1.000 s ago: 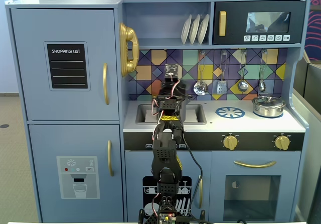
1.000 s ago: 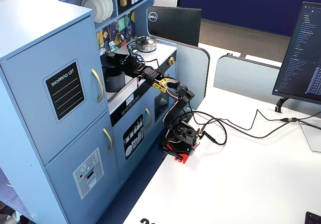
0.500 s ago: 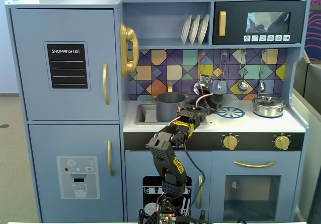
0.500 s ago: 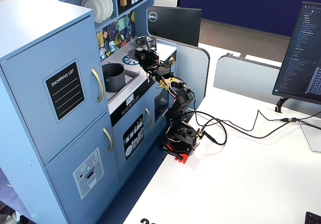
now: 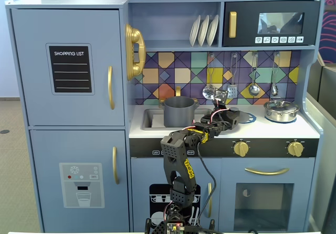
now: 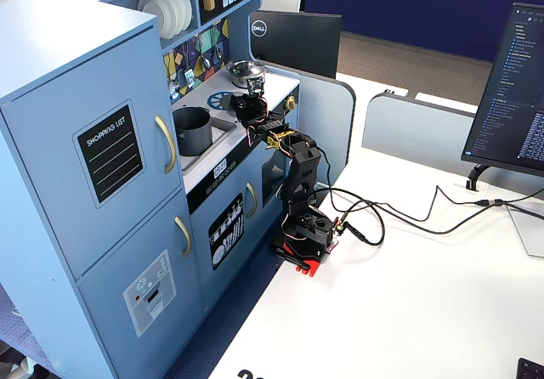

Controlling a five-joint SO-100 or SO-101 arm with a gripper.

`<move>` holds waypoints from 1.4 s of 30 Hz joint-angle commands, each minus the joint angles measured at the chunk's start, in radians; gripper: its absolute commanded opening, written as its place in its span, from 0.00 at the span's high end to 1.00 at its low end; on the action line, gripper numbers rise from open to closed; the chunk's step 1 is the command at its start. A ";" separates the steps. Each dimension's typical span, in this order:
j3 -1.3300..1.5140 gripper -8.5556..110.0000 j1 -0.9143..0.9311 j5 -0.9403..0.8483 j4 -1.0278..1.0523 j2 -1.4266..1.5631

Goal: Take off the lid from the gray recipient and place it on the counter

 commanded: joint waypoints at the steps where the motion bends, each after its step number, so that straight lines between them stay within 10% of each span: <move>1: -0.002 0.93 -0.002 -0.005 -0.046 -0.008; 12: 0.044 0.92 0.002 -0.034 -0.080 -0.057; 20: 0.058 0.56 0.074 -0.037 -0.044 -0.021; 30: -0.040 0.61 0.031 -0.003 -0.032 0.086; 42: 0.046 0.93 -0.195 0.063 1.065 0.782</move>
